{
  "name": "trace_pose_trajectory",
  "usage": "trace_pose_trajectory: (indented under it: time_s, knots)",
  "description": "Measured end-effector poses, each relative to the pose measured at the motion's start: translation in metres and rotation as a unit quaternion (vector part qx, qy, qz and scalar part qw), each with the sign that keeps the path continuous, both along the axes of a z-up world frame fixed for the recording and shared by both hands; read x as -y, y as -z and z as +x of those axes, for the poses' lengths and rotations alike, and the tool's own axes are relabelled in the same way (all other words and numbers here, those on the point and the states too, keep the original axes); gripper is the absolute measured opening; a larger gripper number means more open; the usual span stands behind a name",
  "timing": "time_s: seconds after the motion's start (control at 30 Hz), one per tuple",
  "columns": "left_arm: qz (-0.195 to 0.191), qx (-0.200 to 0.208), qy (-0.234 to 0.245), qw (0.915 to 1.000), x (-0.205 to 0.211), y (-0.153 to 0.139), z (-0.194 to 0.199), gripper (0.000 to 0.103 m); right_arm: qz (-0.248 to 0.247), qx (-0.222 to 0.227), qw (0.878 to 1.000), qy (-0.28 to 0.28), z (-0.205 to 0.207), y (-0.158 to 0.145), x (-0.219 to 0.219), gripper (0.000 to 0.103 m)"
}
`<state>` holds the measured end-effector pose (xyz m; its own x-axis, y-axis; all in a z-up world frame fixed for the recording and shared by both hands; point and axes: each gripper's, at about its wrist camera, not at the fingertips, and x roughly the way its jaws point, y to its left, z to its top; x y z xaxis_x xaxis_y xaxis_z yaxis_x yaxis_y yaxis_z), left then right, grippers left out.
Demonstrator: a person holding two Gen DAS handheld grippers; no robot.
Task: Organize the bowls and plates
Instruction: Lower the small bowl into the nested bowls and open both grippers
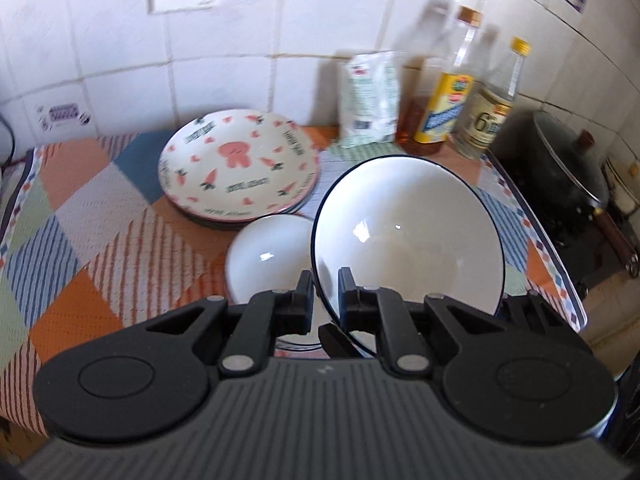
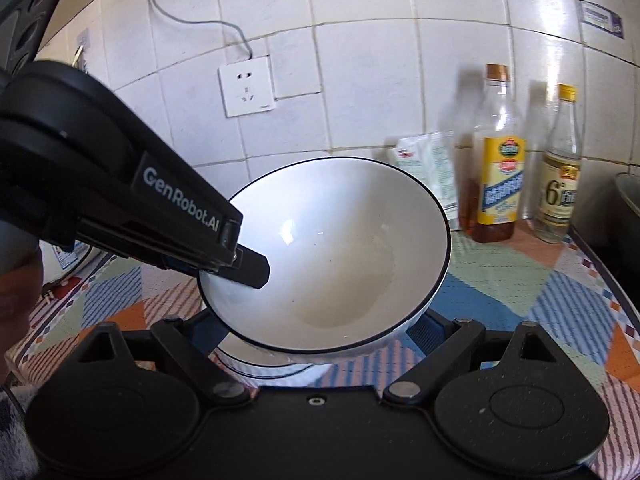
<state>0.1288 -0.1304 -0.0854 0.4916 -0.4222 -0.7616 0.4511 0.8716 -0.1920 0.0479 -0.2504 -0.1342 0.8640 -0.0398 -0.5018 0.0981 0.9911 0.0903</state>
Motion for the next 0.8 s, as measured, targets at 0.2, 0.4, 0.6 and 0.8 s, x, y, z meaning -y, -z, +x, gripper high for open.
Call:
trace_pose_trajectory:
  time_s: [0.2, 0.4, 0.6, 0.8]
  knots:
    - [-0.001, -0.025, -0.023, 0.9994, -0.021, 0.011, 0.018, 0.01, 0.001, -0.025, 0.999, -0.019, 0.021, 0.005, -0.022, 0.096]
    - [0.08, 0.019, -0.024, 0.9964, -0.01, 0.021, 0.016, 0.013, 0.012, -0.039, 0.999, -0.032, 0.037, 0.017, -0.03, 0.095]
    - [0.06, 0.004, -0.02, 0.998, -0.012, 0.028, 0.028, 0.015, 0.001, -0.039, 0.998, -0.039, 0.046, 0.022, -0.027, 0.095]
    - [0.079, 0.004, -0.027, 0.9965, -0.007, 0.037, 0.031, 0.016, 0.005, -0.066, 0.997, -0.044, 0.053, 0.028, -0.023, 0.096]
